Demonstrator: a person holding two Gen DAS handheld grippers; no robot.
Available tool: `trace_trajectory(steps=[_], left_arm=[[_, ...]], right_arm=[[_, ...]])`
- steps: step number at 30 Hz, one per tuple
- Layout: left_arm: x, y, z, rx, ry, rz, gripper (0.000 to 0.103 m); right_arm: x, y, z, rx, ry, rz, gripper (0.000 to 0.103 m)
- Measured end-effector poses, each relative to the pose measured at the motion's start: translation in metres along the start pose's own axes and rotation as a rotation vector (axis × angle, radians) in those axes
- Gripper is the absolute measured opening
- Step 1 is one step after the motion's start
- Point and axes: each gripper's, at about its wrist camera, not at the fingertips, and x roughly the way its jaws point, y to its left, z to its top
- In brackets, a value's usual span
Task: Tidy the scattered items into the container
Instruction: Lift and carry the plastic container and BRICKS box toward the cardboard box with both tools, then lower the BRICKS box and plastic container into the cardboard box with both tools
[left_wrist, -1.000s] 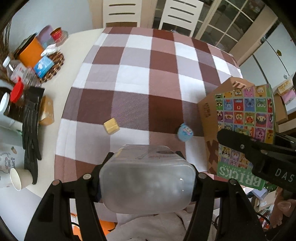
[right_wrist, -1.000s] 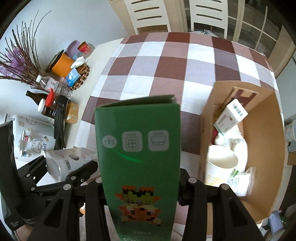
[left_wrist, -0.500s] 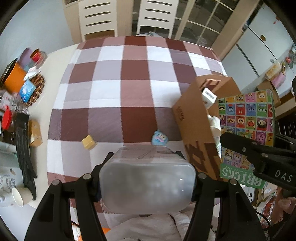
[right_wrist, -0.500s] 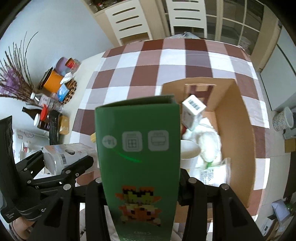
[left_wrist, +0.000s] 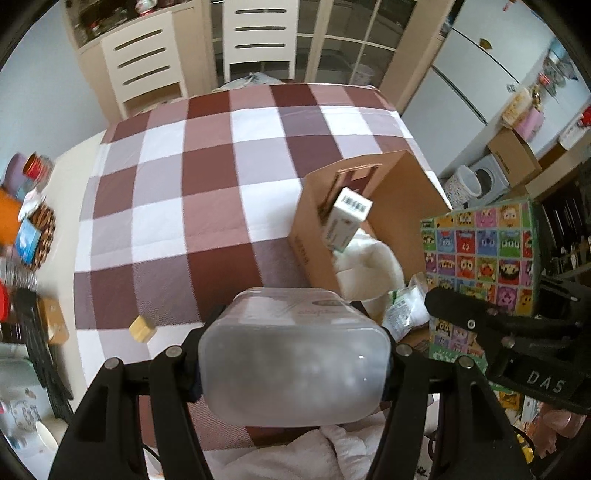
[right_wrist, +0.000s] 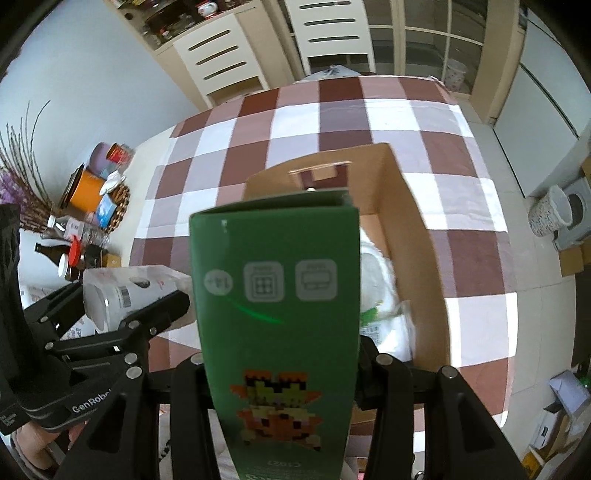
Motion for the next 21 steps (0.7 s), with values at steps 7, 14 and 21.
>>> trace_trajectory(steps=[7,14,21], left_arm=[[0.009,-0.023,0.018,0.051,0.001,-0.011,0.065],[0.019,-0.041,0.038,0.085,-0.002,-0.018,0.065],[0.03,-0.055,0.053,0.112,0.007,-0.026,0.065]], right_arm=[[0.002,-0.026,-0.002,0.046,0.006,-0.013,0.046],[0.011,-0.042,-0.001,0.07,0.031,-0.013,0.046],[0.02,-0.047,0.001,0.072,0.052,-0.005,0.046]])
